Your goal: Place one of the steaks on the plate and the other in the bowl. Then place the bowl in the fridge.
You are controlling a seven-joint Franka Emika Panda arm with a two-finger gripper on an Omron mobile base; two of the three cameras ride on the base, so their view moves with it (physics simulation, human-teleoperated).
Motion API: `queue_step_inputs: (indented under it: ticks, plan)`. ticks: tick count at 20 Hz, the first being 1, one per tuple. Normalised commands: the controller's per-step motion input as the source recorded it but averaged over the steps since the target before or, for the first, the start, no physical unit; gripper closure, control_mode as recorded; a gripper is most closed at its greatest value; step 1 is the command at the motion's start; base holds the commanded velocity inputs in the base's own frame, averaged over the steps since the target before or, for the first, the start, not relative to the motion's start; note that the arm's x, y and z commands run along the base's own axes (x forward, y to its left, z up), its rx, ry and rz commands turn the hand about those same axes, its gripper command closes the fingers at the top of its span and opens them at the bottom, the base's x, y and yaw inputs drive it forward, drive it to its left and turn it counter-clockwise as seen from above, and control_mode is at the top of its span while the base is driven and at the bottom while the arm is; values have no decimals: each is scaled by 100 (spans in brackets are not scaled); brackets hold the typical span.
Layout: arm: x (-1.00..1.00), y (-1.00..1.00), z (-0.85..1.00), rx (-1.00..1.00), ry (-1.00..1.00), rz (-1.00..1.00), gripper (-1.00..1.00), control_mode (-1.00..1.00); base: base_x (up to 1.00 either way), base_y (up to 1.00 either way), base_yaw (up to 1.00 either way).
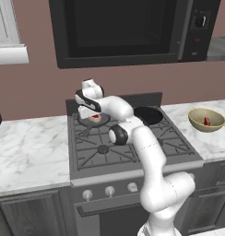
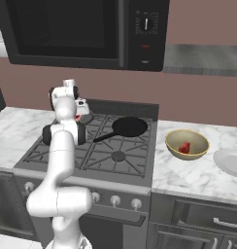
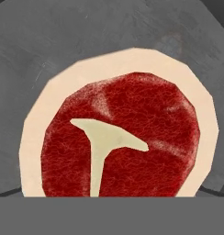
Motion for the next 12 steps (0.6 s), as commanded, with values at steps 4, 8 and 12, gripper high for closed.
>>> queue_step_inputs:
  ticks: [4, 8, 12]
  plan:
    - [0, -2, -13, 3, 0, 0, -100, -100, 0, 0, 0]
    - [0, 0, -15, 3, 0, 0, 100, -100, 0, 0, 0]
    - [0, 0, -4, 1, 0, 0, 100, -100, 0, 0, 0]
